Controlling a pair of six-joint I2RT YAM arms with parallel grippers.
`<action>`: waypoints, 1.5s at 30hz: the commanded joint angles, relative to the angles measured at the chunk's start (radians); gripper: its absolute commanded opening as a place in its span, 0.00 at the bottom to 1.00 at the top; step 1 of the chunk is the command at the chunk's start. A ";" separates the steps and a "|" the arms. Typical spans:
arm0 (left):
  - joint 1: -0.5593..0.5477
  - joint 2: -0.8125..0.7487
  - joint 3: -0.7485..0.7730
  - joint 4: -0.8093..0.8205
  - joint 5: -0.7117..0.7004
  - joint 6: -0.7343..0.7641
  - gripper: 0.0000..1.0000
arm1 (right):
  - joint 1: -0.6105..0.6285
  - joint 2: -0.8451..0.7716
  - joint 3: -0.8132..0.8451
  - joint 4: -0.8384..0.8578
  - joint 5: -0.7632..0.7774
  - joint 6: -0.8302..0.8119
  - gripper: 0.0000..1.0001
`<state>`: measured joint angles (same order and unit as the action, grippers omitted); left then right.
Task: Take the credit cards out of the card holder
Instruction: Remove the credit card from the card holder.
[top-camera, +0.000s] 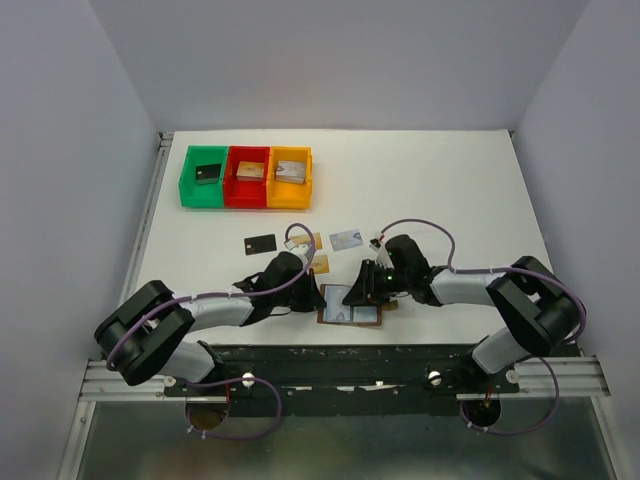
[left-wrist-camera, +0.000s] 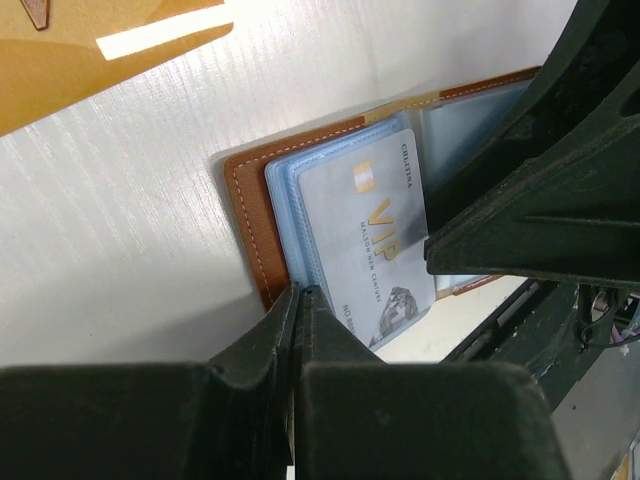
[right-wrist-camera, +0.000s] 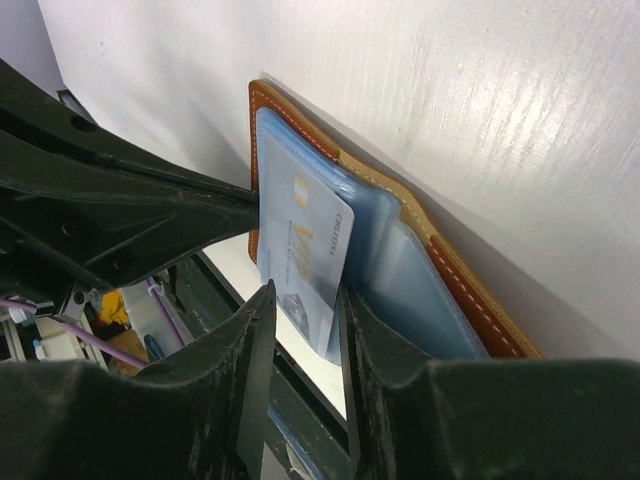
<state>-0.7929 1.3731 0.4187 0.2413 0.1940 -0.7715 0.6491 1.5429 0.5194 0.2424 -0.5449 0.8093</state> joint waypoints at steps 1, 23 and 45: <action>-0.014 0.029 -0.015 0.003 -0.004 -0.005 0.08 | 0.007 -0.018 -0.044 0.133 -0.055 0.044 0.39; -0.042 0.053 -0.055 0.052 0.001 -0.031 0.04 | -0.017 0.091 -0.173 0.561 -0.136 0.220 0.39; -0.103 0.093 -0.012 0.059 -0.005 -0.028 0.02 | -0.016 0.135 -0.101 0.482 -0.173 0.192 0.39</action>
<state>-0.8665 1.4342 0.4114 0.3687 0.1642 -0.7979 0.6220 1.6825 0.4004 0.7017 -0.7048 1.0161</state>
